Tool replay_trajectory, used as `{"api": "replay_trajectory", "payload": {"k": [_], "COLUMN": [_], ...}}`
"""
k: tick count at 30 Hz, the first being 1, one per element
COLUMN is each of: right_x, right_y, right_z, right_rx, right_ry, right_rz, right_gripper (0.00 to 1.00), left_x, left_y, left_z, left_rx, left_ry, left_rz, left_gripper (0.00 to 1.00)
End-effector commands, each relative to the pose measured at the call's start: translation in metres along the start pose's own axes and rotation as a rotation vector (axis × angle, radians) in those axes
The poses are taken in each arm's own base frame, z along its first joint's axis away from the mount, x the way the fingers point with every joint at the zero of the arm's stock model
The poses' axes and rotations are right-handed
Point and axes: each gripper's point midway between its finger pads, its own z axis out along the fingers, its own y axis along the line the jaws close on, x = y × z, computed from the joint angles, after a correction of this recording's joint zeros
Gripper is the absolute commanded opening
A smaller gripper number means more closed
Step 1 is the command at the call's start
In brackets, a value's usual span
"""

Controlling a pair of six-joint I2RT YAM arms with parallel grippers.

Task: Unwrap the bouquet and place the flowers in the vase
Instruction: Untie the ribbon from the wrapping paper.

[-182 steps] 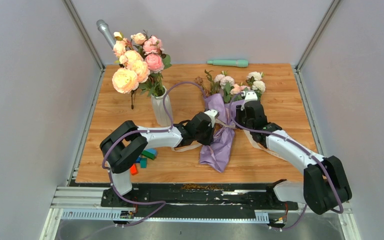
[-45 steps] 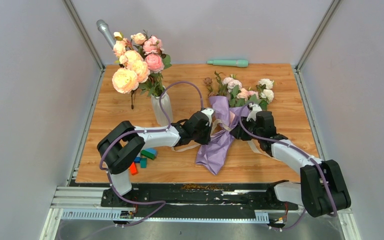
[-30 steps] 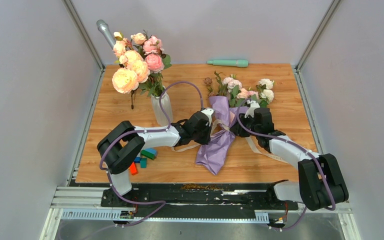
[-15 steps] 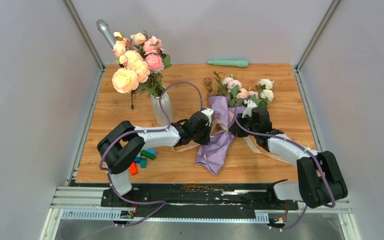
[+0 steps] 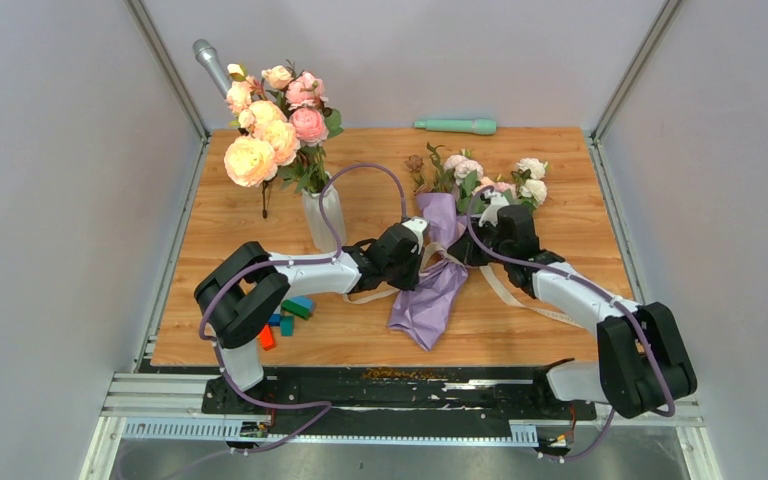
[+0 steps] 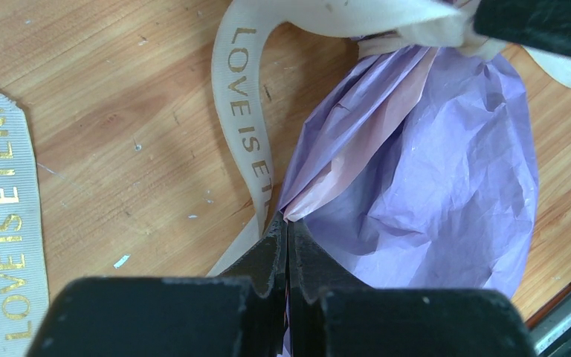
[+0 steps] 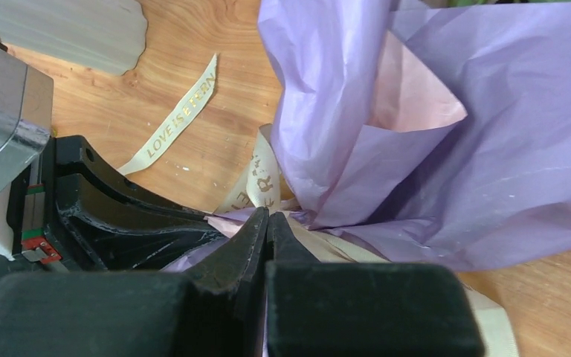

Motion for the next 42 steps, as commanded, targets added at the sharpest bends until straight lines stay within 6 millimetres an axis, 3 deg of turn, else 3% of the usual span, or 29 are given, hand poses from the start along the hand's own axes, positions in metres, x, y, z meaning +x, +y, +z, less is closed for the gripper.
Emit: {"api": "replay_trajectory", "payload": {"k": [1,11,16,18,21,26,33,42], "right_x": [-0.02,-0.035,-0.048,-0.052,-0.056,-0.054,-0.032,-0.012], "right_y": [0.021,0.035,0.039,0.038,0.033,0.02,-0.007,-0.013], "right_z": [0.009,0.034,0.034,0.027,0.011,-0.014,-0.038,-0.048], "right_rx": [-0.047,-0.024,-0.016,0.004,0.052,0.111,0.173,0.184], "right_ry": [-0.047,-0.064,-0.072,-0.074,-0.083,-0.078,-0.06,-0.08], "right_rz": [0.019,0.05,0.02,-0.004,-0.036,-0.071,-0.023,0.057], "right_gripper": [0.0,0.0,0.0,0.1,0.26,0.34,0.39,0.45], "left_x": [-0.009,-0.003,-0.006,-0.008,-0.014,-0.028,-0.054,-0.092], "left_y": [0.001,-0.003,-0.002,-0.003,-0.006,-0.014,-0.029,-0.066], "left_z": [-0.004,0.0,-0.004,-0.007,-0.011,-0.021,-0.046,-0.065], "left_rx": [-0.019,-0.013,-0.023,-0.022,-0.014,0.008,0.048,0.184], "left_ry": [-0.012,0.002,-0.006,-0.011,-0.019,-0.045,-0.105,-0.187], "left_rz": [0.02,0.028,0.032,0.031,0.031,0.034,0.03,-0.028], "left_gripper": [0.0,0.0,0.0,0.02,0.19,0.4,0.56,0.71]}}
